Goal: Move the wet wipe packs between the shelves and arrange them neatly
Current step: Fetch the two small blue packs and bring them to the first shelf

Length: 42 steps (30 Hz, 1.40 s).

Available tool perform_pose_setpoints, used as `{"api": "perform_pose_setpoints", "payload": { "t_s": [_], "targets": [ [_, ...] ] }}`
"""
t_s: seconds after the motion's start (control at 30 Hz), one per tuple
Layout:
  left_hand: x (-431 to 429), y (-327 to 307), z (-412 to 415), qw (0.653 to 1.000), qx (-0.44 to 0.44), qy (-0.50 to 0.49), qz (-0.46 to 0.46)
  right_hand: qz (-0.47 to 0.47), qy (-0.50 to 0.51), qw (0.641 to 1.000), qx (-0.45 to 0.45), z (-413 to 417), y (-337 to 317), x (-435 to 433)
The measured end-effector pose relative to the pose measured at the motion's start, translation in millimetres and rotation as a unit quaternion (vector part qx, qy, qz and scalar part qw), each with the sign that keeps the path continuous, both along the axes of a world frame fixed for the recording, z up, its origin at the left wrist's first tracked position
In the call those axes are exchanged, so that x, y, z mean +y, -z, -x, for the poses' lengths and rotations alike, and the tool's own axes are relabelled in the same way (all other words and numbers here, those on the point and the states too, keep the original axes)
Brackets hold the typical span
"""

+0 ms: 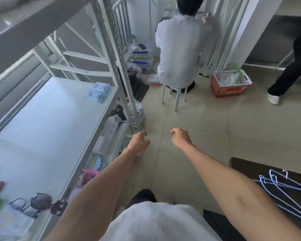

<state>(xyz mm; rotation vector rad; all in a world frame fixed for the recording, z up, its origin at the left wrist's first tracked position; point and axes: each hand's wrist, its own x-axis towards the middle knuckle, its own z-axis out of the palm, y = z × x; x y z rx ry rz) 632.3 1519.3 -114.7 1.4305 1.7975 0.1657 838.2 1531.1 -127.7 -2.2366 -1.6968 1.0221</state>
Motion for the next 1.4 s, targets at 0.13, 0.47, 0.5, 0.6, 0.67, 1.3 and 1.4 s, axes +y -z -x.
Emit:
{"api": "perform_pose_setpoints", "payload": {
  "t_s": [0.13,0.47,0.5,0.6,0.67,1.3,1.4],
  "targets": [
    [62,6,14,0.999,-0.004,-0.053,-0.009,0.004,-0.051,0.999,0.0,13,2,76],
    [226,18,82,0.964,0.044,-0.24,-0.11,0.062,-0.188,0.98,-0.001,82,4,261],
    [240,13,90,0.954,0.054,-0.266,-0.124,0.069,-0.203,0.977,0.0,93,2,277],
    [277,7,121,0.918,0.071,-0.356,-0.162,0.067,-0.263,0.962,0.013,131,-9,318],
    [291,7,145,0.89,0.086,-0.422,-0.149,0.059,-0.316,0.947,0.031,166,-13,339],
    [311,32,211,0.76,0.005,-0.65,-0.002,-0.073,-0.55,0.831,-0.039,349,22,406],
    [303,27,202,0.726,-0.071,-0.682,-0.054,-0.081,-0.544,0.835,-0.014,351,22,410]
  ]
}}
